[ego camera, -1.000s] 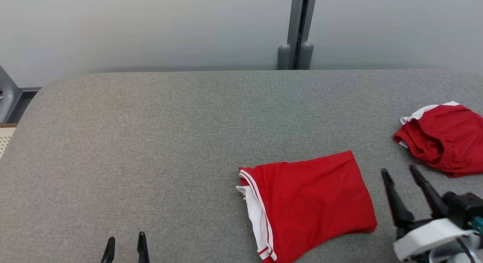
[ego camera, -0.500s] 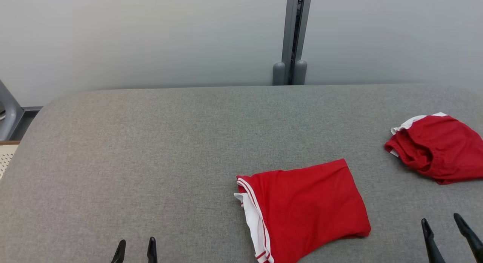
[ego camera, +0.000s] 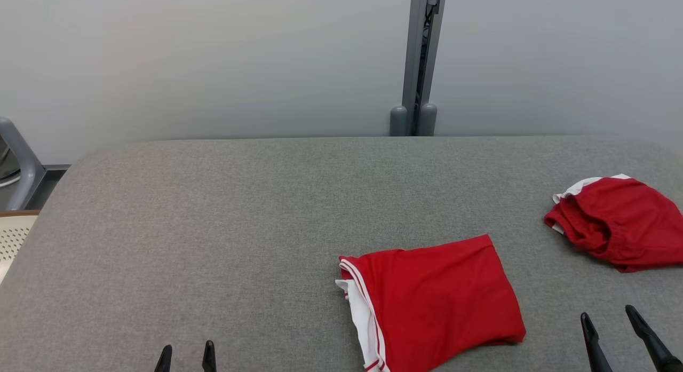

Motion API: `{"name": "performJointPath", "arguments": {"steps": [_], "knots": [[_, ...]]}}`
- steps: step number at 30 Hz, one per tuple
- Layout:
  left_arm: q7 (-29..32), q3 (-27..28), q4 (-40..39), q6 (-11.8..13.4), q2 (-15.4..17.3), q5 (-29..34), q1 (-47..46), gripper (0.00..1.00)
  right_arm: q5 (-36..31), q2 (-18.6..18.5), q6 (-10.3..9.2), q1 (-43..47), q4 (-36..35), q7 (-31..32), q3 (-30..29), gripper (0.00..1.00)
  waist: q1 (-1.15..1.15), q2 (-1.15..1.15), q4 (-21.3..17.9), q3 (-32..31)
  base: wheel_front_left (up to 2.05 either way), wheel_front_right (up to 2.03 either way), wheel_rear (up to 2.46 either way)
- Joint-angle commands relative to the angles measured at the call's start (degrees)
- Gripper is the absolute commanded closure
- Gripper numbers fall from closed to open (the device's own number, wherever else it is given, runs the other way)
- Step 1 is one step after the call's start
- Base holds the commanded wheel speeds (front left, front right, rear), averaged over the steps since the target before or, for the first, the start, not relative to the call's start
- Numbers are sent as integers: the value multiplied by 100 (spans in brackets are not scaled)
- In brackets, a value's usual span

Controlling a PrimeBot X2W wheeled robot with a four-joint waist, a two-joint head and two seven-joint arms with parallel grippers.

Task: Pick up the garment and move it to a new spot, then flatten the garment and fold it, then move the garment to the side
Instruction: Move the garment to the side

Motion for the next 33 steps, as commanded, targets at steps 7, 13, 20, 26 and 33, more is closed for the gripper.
{"name": "performJointPath", "arguments": {"steps": [7,13,20,26,33], "knots": [[-24,18,-11,1,20,9,96,0,296,72,9,-197,-54,-35,-20,0,0,0,140,-78,0,0,0],[-24,-30,-31,-43,20,43,35,0,1036,-398,4,-1000,693,285,579,0,0,0,178,-17,0,0,0],[-24,-147,17,-105,20,80,-165,0,2272,-1012,4,-2170,1663,2416,1755,0,0,0,375,160,0,0,0],[-24,-254,32,-75,24,44,-224,0,2544,-1027,5,-2659,2399,2961,2031,0,0,0,576,310,0,0,0],[-24,-336,32,-77,22,75,-285,0,2820,-912,5,-3047,3115,2875,2212,0,0,0,750,512,0,0,0]]}}
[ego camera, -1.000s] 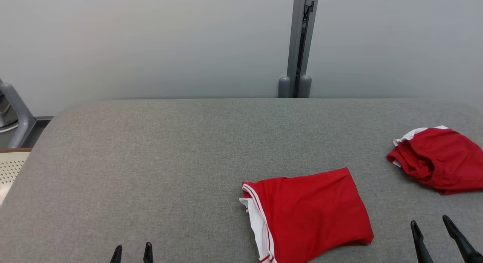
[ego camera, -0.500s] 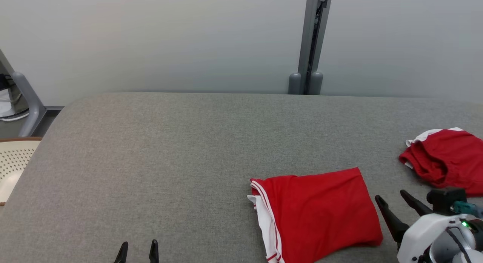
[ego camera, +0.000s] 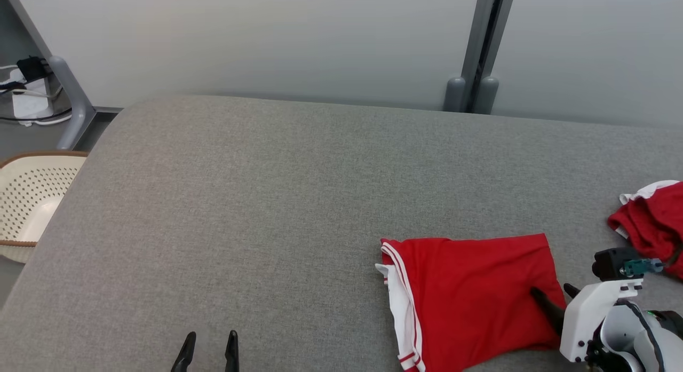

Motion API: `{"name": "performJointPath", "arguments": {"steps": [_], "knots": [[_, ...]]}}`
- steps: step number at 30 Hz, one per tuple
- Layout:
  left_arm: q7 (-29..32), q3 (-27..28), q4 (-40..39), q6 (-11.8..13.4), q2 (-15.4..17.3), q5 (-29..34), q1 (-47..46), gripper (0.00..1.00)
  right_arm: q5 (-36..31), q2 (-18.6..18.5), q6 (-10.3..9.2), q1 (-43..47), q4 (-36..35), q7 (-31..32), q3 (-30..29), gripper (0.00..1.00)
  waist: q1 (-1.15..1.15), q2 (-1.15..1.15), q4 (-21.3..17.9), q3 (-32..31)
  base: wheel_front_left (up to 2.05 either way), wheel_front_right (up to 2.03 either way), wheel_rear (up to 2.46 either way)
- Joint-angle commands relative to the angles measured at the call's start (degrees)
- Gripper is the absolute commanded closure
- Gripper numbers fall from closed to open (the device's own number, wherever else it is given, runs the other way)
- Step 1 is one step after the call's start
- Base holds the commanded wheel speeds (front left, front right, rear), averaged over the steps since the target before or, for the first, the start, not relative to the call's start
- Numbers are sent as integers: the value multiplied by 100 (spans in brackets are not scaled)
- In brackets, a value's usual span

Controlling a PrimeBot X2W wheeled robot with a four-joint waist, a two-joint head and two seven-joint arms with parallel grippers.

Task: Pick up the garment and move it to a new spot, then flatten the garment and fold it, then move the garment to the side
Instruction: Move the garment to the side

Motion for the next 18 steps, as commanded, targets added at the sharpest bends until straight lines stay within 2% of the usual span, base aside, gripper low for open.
{"name": "performJointPath", "arguments": {"steps": [1,6,7,8,11,18], "knots": [[-24,7,-9,8,26,22,-135,0,91,11,1,-95,116,-48,6,0,0,0,53,67,0,0,0],[-24,-4,-8,-7,25,43,-213,0,342,113,1,-365,478,-47,184,0,0,0,82,159,0,0,0],[-24,-6,-7,-4,26,40,-232,0,435,141,0,-406,475,-38,263,56,0,0,77,176,0,0,0],[-24,-6,-12,6,26,33,-242,0,537,137,1,-471,462,-74,321,100,0,0,64,193,0,0,0],[-24,-9,-38,30,26,-7,-275,0,708,-43,1,-704,328,-174,560,100,0,0,-21,256,0,0,0],[-24,-42,-131,95,26,-71,-407,0,790,-923,0,-1539,-1,-89,788,100,0,0,-340,527,0,0,0]]}}
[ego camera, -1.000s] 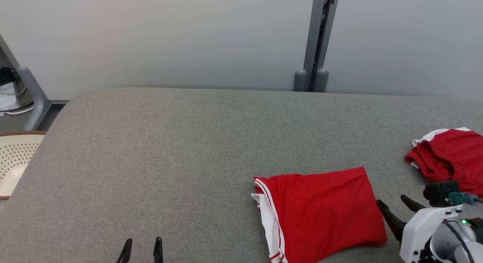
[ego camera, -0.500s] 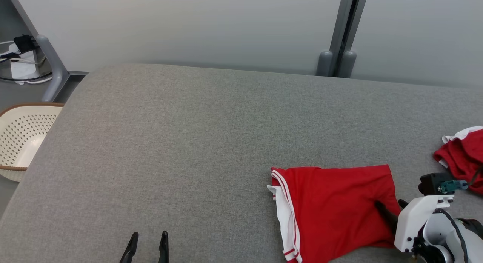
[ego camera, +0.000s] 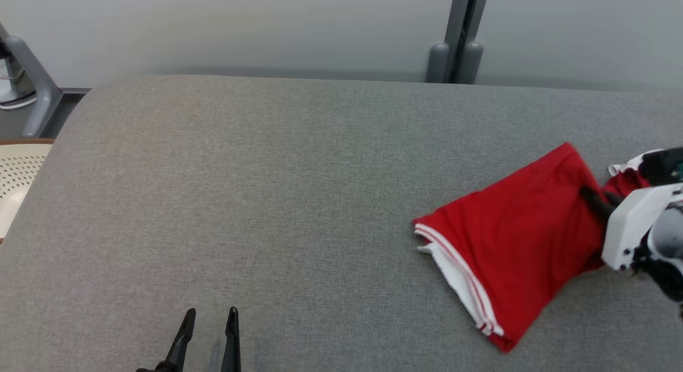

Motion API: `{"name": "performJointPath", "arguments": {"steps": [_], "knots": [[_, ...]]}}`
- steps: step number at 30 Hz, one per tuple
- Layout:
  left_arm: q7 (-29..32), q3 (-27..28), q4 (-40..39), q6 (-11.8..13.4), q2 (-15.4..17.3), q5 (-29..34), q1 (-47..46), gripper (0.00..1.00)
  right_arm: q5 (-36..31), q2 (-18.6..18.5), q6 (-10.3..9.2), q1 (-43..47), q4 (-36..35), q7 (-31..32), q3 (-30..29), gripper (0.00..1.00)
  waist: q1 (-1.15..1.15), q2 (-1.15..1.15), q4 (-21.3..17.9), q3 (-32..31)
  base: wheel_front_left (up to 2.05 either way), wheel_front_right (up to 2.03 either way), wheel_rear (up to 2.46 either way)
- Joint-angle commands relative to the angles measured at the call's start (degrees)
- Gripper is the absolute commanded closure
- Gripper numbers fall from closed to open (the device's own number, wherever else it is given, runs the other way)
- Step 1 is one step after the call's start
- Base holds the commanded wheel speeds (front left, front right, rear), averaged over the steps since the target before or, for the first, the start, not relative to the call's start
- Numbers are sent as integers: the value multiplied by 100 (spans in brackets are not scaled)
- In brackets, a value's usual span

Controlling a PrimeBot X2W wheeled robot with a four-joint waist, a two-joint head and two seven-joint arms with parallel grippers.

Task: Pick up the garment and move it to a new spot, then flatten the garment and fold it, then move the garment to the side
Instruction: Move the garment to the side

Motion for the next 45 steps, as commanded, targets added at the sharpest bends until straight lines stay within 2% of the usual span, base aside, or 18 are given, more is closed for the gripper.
{"name": "performJointPath", "arguments": {"steps": [1,8,15,16,17,19,20,24,29,33,38,45], "knots": [[-24,12,-31,27,23,-32,-114,0,55,-225,-1,-154,-99,93,-9,100,0,0,-130,125,0,0,0],[-24,14,-77,22,24,-33,-260,0,99,-1181,-1,-688,-490,453,-356,100,0,0,-346,358,0,0,0],[-24,-30,-31,-16,24,8,-399,0,-274,-1526,-1,-982,-113,597,-935,100,0,0,-418,561,0,0,0],[-24,-34,-22,-17,23,11,-416,0,-424,-1524,-1,-1026,-23,539,-1019,56,0,0,-424,581,0,0,0],[-24,-34,-20,-13,24,12,-437,0,-603,-1526,-1,-1073,88,459,-1103,0,0,0,-429,599,0,0,0],[-24,-45,-9,-2,23,16,-476,0,-1077,-1502,-1,-1142,295,268,-1259,0,0,0,-440,629,0,0,0],[-24,-45,-9,-2,23,16,-476,0,-1077,-1502,-1,-1142,295,268,-1259,0,0,0,-440,629,0,0,0],[-24,-43,2,32,25,7,-454,0,-1767,-1277,-1,-1195,415,-142,-1580,0,0,0,-479,626,0,0,0],[-24,12,14,62,25,7,-308,0,-2213,-969,-1,-858,29,-872,-1900,0,0,0,-579,426,0,0,0],[-24,78,80,109,23,-73,-156,0,-2478,-695,-1,-239,-533,-1667,-2153,0,0,0,-678,114,0,0,0],[-24,278,54,256,23,-177,14,0,-2682,23,-1,941,-1201,-2627,-2648,0,0,0,-790,-271,0,0,0],[-24,478,15,215,21,-303,126,0,-3332,1399,-1,2713,-2430,-2840,-3363,0,0,0,-813,-457,0,0,0]]}}
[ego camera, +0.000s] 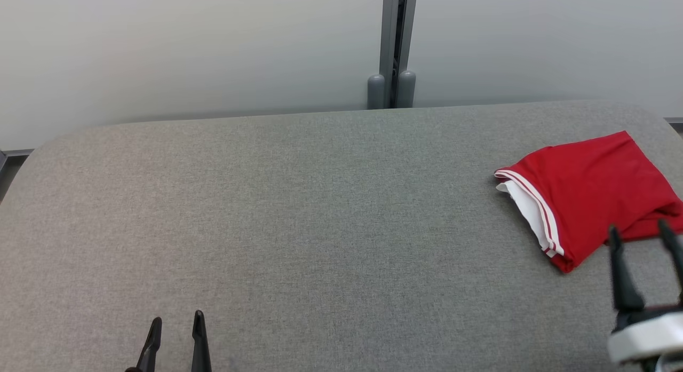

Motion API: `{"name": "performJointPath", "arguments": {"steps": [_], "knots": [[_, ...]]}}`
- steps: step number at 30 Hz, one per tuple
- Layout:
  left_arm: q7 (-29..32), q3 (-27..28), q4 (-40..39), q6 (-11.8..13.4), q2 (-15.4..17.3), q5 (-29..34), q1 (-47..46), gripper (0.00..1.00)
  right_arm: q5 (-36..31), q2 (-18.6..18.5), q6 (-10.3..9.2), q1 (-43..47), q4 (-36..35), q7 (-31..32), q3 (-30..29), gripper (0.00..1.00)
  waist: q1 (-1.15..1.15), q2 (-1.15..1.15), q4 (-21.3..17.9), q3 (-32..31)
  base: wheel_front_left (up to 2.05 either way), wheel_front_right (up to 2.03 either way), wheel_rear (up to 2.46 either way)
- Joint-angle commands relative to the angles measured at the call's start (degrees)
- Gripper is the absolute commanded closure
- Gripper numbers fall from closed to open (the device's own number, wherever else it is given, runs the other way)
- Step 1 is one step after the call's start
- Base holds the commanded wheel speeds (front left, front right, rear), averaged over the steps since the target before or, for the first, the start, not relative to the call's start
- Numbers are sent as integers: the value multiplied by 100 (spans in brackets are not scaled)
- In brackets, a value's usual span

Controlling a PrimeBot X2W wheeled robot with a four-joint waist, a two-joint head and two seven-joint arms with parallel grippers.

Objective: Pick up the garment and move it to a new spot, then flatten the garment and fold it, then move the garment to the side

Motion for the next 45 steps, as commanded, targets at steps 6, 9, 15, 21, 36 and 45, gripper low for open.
{"name": "performJointPath", "arguments": {"steps": [6,9,15,21,36,45], "knots": [[-24,-56,104,-122,23,-140,99,0,-416,742,-1,1180,-870,-42,52,0,0,0,41,-96,0,0,0],[-24,-86,151,-175,24,-158,110,0,-455,867,-1,1420,-998,-43,-12,0,0,0,84,-134,0,0,0],[-24,-83,247,-244,24,-121,135,0,-377,943,-1,1684,-1073,-43,9,0,0,0,156,-228,0,0,0],[-24,-73,327,-329,25,-85,129,0,-208,938,-1,1763,-1076,-44,64,0,0,0,210,-318,0,0,0],[-24,-31,368,-394,24,-61,166,0,-121,938,-1,1777,-1052,-44,22,0,0,0,226,-398,0,0,0],[66,-58,678,-403,-40,-193,75,100,-23,1077,0,1736,-695,55,50,100,0,0,228,-399,0,0,0]]}}
